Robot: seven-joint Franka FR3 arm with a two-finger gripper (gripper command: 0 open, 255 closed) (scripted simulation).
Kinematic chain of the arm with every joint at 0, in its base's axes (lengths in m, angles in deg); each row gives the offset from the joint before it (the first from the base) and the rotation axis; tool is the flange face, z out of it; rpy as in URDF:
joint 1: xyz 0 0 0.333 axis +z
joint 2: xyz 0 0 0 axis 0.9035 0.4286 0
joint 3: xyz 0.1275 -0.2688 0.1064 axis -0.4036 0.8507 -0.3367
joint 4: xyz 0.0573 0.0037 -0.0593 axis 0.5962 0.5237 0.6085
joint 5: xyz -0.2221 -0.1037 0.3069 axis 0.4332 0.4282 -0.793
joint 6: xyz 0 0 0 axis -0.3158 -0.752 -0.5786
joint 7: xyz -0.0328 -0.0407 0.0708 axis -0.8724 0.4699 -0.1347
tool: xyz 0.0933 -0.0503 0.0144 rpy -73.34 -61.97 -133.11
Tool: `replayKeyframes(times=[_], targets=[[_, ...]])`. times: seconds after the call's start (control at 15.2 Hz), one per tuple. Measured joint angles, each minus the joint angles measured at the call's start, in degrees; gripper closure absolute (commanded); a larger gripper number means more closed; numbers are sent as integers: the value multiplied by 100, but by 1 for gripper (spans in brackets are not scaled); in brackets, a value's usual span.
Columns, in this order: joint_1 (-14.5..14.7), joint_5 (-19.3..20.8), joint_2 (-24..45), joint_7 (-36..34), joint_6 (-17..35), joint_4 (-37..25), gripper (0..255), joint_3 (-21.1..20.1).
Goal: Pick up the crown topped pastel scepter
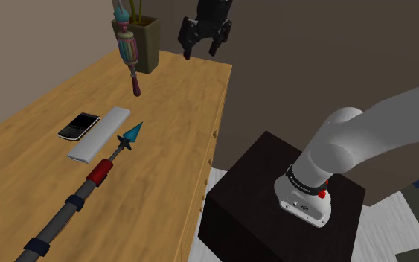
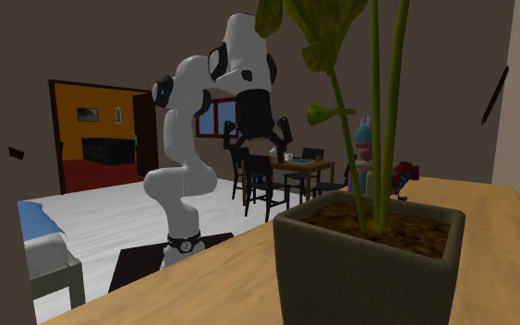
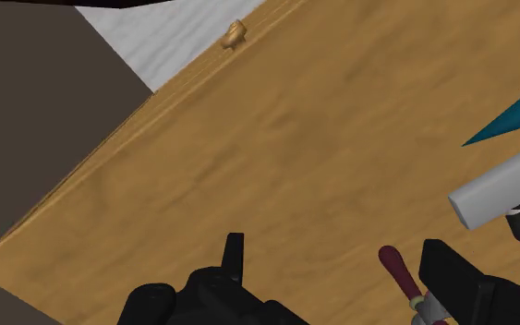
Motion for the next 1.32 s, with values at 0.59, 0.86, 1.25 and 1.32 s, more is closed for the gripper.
replayKeyframes(times=[0.59, 0.86, 1.25, 1.32], targets=[[-280, 1051, 1797, -1606, 741, -1260, 0, -1150], [-283, 1902, 2771, -2444, 719, -2122, 0, -1562], [-176, 2494, 3385, -2978, 854, -2449, 0, -1685], [-173, 2511, 3390, -3009, 917, -2385, 0, -1685]])
